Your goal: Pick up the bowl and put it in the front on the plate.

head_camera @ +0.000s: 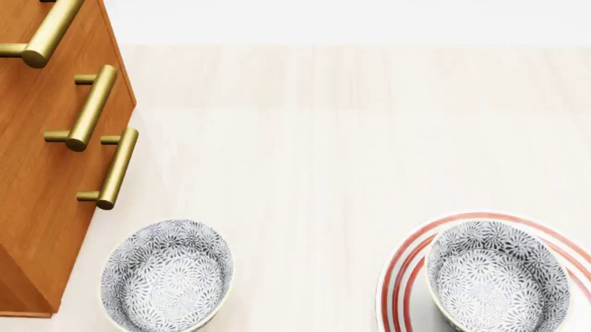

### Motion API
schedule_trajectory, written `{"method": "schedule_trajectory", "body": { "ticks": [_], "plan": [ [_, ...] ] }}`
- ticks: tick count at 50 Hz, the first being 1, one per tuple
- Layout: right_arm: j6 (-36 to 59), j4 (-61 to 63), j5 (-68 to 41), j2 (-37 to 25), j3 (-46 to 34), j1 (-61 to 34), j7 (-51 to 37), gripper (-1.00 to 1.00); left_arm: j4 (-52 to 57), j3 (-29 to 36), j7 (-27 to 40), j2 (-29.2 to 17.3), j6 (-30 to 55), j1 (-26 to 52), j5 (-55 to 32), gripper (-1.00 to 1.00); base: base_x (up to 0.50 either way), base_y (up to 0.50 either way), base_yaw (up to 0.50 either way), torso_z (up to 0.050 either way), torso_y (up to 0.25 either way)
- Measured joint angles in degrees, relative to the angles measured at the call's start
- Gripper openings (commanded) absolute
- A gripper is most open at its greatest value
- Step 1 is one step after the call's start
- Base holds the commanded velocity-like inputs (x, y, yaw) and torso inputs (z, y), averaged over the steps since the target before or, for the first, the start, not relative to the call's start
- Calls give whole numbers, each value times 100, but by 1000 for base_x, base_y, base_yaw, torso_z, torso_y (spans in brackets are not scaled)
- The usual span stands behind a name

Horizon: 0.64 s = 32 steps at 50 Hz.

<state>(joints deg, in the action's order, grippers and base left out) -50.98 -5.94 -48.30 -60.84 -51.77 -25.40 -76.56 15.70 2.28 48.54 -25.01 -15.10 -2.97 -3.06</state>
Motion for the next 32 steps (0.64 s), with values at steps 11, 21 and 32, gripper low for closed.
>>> {"method": "schedule_trajectory", "body": {
  "ticks": [11,21,32],
  "plan": [
    [677,1085,2168,-300,1083,42,-921,100,839,-690,360,-179,188,-138,110,100,0,0,0,0,0],
    [1151,1783,3260,-235,1825,245,-1076,100,1299,-1127,563,-280,329,-194,212,100,0,0,0,0,0],
    [1264,1894,3796,86,2051,360,-985,100,1306,-1145,608,-283,364,-134,293,100,0,0,0,0,0]
  ]
}}
